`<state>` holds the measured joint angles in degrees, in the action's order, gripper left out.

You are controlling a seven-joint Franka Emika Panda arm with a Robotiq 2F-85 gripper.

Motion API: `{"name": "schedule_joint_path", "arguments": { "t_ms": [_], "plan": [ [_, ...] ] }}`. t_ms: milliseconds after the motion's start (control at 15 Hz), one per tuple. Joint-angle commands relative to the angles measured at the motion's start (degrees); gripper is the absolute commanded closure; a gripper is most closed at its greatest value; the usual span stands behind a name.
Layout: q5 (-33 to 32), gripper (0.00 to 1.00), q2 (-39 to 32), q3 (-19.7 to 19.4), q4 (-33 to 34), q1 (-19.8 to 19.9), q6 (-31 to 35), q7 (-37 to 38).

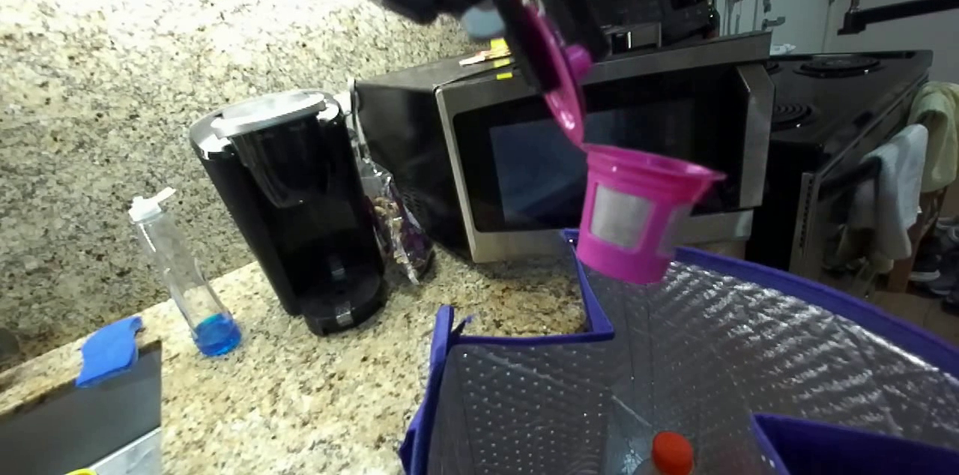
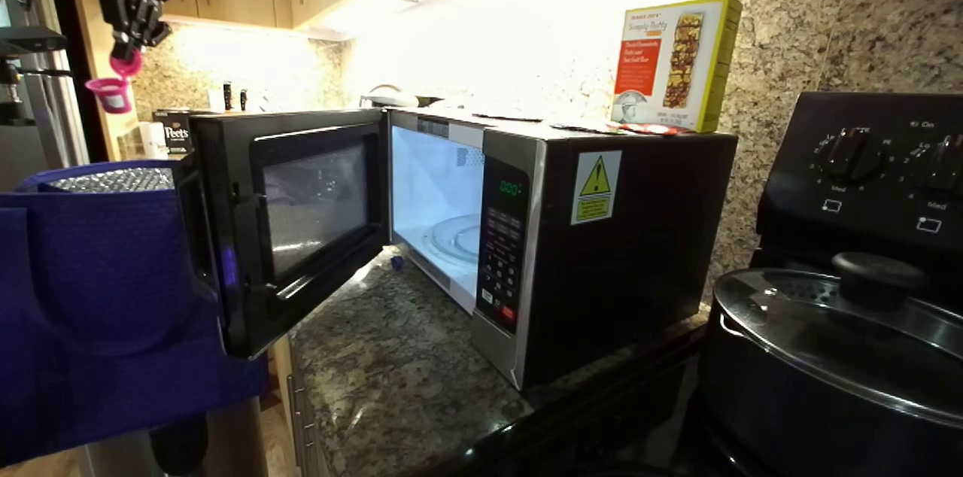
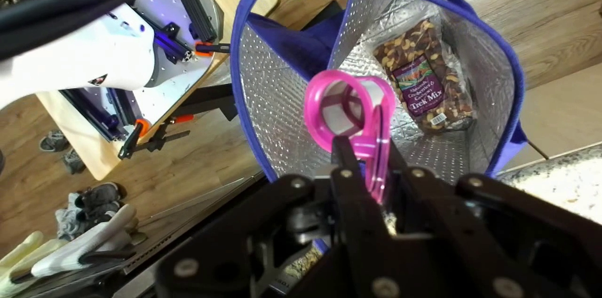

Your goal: Put the pink bottle in the blue bag

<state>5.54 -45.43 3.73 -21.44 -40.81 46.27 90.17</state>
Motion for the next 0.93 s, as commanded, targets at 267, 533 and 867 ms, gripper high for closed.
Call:
{"name": "schedule_joint_path", "arguments": {
  "t_ms": [267, 533, 867],
  "plan": [
    [9.0, 0.90, -7.3, 5.3, 0.2, 7.5, 3.9, 2.8],
    [11.0, 0.90, -9.2, 6.8, -0.3, 8.0, 5.8, 4.5],
    [8.6, 0.90, -9.8, 5.9, -0.5, 5.3, 5.6, 5.8]
  ]
}}
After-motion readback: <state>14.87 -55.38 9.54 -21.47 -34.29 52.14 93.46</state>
